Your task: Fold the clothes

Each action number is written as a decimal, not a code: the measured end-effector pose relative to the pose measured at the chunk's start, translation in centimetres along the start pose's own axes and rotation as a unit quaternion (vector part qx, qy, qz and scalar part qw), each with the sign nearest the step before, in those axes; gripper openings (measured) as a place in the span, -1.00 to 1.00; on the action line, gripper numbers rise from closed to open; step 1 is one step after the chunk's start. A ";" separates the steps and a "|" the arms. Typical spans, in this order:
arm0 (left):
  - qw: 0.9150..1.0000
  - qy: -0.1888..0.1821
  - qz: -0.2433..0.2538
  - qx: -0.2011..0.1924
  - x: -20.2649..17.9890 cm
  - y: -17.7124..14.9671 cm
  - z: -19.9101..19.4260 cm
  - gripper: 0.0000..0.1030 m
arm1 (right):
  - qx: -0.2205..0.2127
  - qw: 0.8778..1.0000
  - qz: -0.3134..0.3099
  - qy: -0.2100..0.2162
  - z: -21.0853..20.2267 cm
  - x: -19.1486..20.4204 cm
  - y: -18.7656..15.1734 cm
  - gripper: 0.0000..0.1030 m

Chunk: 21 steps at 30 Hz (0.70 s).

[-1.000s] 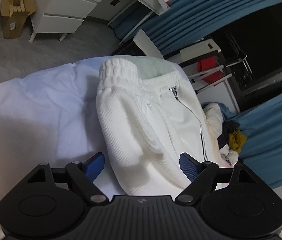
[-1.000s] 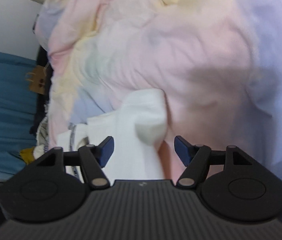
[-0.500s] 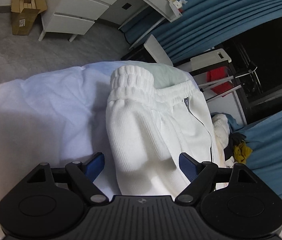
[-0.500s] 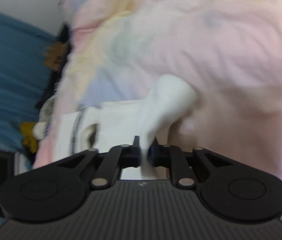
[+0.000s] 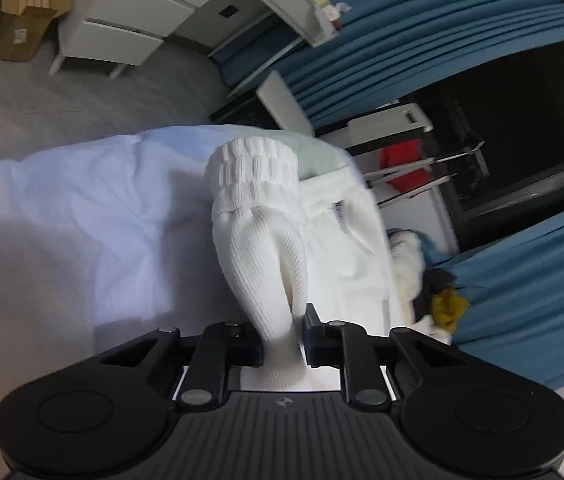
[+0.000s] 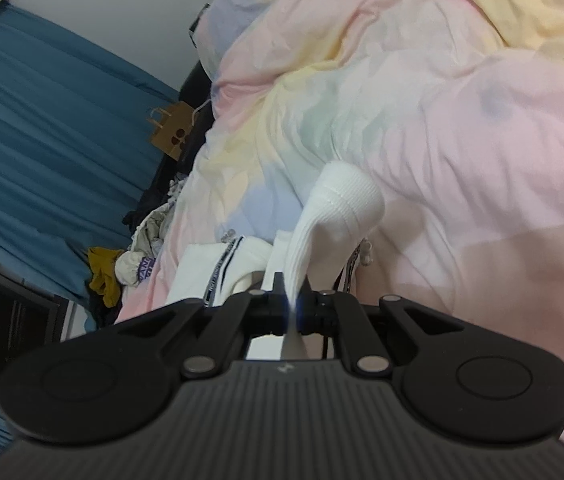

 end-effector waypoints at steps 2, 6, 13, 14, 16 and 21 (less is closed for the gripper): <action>1.000 -0.007 0.009 -0.007 -0.5 0.0 -0.4 -0.74 | -0.008 1.000 0.005 0.003 -0.3 -0.1 0.3 -0.88; 0.999 -0.037 -0.028 -0.018 -0.5 0.5 -2.2 -0.78 | -0.018 0.999 0.023 0.018 -1.4 -0.6 1.3 -0.89; 0.996 -0.070 0.011 -0.050 -5.3 4.1 -7.5 -0.80 | -0.048 0.996 0.030 0.073 -4.7 0.1 3.4 -0.89; 0.996 -0.067 0.030 -0.051 -6.5 4.8 -7.5 -0.80 | -0.050 0.995 0.014 0.084 -4.7 1.2 3.4 -0.89; 0.996 -0.062 0.040 -0.043 -8.4 5.9 -6.3 -0.79 | -0.047 0.994 -0.007 0.098 -3.8 3.7 3.3 -0.89; 0.999 -0.034 0.027 -0.031 -12.8 8.3 1.2 -0.79 | -0.035 0.993 -0.052 0.095 2.9 11.3 3.2 -0.89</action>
Point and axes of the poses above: each gripper's, at about its wrist camera, not at the fingertips, and z roughly the way its jaws point, x to its left, y to its top, the point moved 3 cm from there along z, roughly the way its jaws point, and after that the axes turned 2 degrees about z, right-handed, at the moved point
